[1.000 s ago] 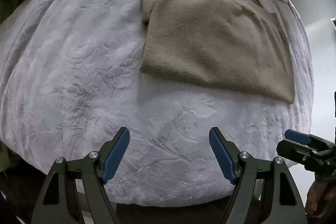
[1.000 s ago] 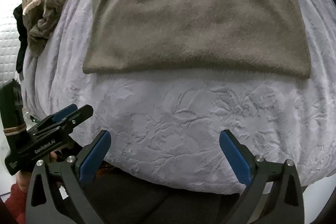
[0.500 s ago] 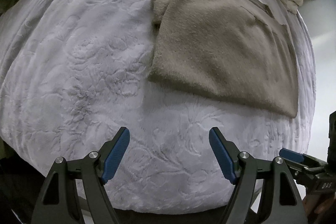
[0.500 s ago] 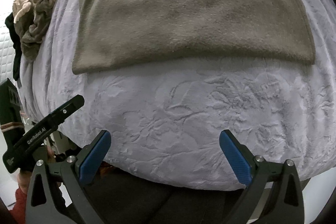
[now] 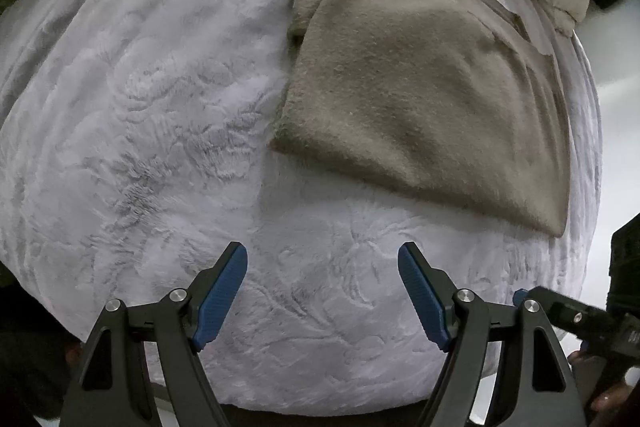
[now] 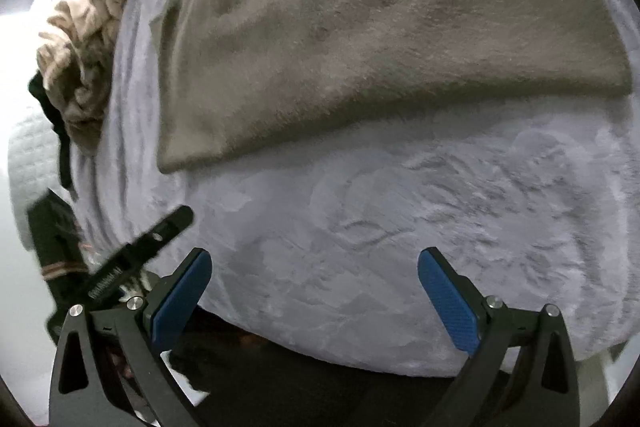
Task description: Fold small clothes
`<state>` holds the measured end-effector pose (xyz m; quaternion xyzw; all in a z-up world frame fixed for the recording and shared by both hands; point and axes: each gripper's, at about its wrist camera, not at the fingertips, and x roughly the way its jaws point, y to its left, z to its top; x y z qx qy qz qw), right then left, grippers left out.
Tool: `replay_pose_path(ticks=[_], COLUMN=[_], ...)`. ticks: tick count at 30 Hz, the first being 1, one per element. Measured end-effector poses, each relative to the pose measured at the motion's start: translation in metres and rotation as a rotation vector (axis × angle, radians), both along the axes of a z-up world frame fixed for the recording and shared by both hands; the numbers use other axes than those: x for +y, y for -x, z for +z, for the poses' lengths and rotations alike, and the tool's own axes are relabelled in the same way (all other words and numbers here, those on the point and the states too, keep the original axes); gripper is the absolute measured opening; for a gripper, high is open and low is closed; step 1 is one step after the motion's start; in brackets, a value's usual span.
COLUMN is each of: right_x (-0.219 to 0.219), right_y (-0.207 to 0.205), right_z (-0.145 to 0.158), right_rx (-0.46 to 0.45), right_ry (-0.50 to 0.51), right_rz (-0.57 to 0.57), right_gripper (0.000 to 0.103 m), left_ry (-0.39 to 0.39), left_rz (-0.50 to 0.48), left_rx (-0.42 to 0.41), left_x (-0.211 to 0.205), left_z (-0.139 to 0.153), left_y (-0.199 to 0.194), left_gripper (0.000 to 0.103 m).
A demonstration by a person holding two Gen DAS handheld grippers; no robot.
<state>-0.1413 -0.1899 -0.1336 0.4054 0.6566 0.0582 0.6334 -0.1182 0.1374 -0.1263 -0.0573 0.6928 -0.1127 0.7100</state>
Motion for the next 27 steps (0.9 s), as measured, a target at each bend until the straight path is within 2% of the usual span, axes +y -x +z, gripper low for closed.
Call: replay_pose_path(ticks=[7,21,23,27], right_x=[-0.002,-0.003,-0.002,0.001], right_y=[-0.018,-0.042,-0.043,-0.048], right_z=[-0.005,-0.037,-0.04,-0.047], right_rx=[-0.077,-0.12,-0.123,-0.136], right_ry=[-0.106,-0.264,-0.288,-0.349], right_rz=[-0.074,-0.2,-0.213,-0.246], right_gripper=[0.103,0.103,0.103,0.103], left_ry=[0.013,0.028,0.045,0.186], left_rz=[0.036,0.081,0.086,0.158], left_rx=[-0.008,-0.008,-0.012,0.0], left_x=[0.007,0.009,0.012,0.026], left_z=[-0.002,-0.013,-0.014,-0.015], left_y=[-0.006,-0.011,-0.011,-0.011], left_gripper=[0.079,0.079,0.079,0.079])
